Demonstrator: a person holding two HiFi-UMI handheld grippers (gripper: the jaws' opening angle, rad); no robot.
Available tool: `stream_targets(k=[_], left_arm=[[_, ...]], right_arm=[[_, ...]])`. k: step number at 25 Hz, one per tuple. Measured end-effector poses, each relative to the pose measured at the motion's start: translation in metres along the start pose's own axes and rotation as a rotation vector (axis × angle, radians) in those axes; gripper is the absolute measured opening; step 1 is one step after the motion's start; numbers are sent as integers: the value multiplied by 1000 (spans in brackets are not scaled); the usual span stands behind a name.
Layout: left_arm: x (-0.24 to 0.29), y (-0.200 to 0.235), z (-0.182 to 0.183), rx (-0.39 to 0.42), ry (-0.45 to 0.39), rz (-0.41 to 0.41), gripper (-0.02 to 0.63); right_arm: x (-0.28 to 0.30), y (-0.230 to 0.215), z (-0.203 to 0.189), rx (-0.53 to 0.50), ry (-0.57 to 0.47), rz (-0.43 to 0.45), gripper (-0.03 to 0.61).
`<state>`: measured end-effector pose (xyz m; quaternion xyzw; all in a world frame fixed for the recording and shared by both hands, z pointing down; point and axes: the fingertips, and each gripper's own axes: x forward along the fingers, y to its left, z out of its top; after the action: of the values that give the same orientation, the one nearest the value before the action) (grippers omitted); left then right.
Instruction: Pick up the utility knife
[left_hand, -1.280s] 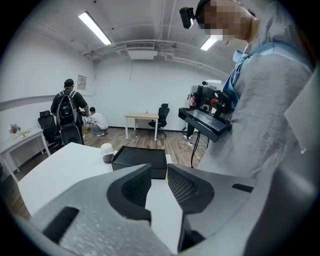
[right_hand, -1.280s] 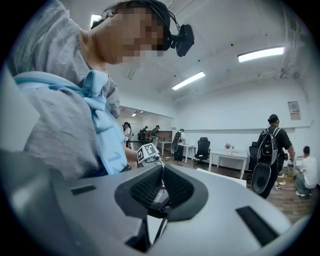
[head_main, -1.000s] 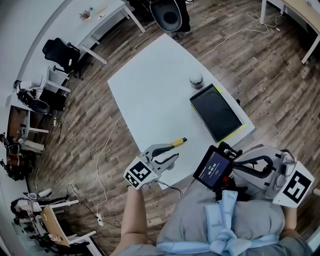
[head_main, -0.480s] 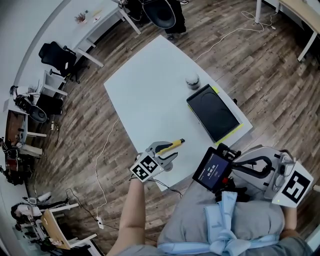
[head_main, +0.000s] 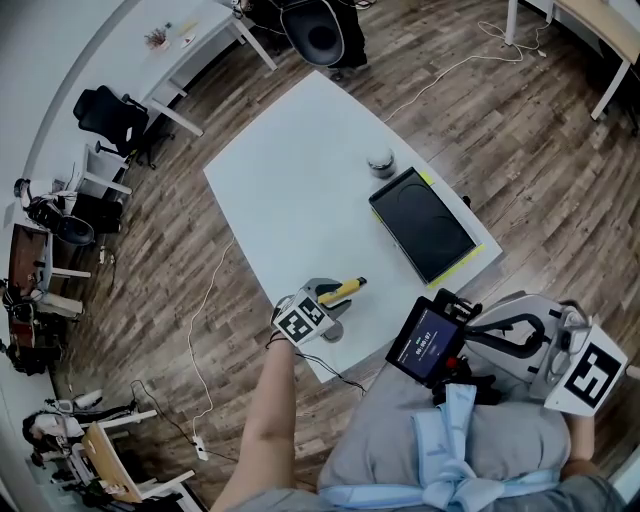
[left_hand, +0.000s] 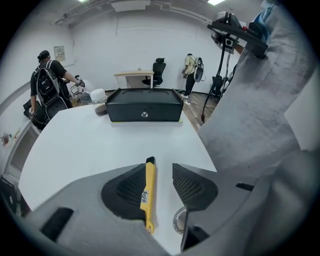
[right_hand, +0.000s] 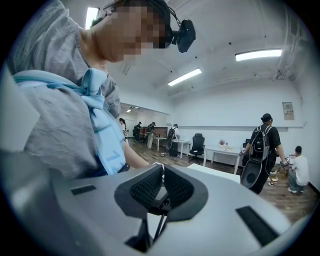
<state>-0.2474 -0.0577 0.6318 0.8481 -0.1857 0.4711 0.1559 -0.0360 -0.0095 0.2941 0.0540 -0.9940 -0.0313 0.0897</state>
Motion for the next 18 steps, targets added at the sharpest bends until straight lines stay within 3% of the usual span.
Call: stream_targets(k=[18], left_arm=[[28,16,-45,-38,176,-67,167]], right_arm=[[1,1,-2,16,23,-19,29]])
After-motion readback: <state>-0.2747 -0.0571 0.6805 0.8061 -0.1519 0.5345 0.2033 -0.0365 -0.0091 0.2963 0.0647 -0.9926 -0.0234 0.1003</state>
